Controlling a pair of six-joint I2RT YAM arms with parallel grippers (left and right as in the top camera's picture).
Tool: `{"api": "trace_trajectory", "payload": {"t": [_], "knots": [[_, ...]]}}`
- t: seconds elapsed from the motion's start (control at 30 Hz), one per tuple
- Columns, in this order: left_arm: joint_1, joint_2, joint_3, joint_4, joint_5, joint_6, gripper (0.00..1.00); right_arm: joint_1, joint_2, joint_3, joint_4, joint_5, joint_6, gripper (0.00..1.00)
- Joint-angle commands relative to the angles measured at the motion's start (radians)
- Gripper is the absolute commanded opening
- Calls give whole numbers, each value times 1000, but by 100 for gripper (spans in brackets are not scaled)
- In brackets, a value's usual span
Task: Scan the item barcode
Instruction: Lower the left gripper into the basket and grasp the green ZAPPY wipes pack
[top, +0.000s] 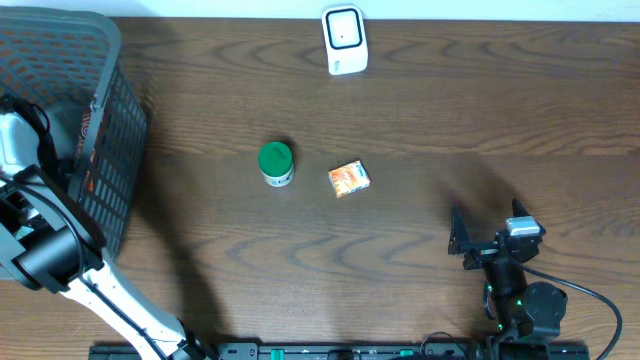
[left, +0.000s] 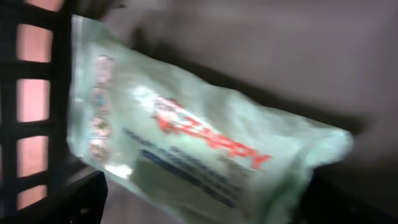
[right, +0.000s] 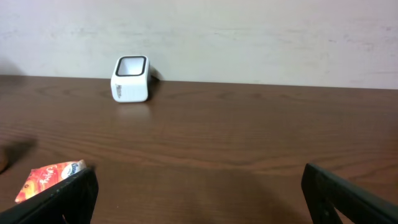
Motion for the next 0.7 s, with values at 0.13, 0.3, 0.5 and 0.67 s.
{"api": "trace_trajectory", "payload": {"t": [0.13,0.3,0.5,0.67], "knots": [[13,133,-11,-86,-74,-6,99,5,-2,-1,-3,-6,10,99],[26,164,-11,-124,-76,-6,71,5,-2,-1,-3,-6,10,99],[34,171,-11,-148,-76,-5,29,5,-2,-1,-3,-6,10,99],[34,171,-9,-150,-76,-5,8,5,-2,-1,-3,-6,10,99]]}}
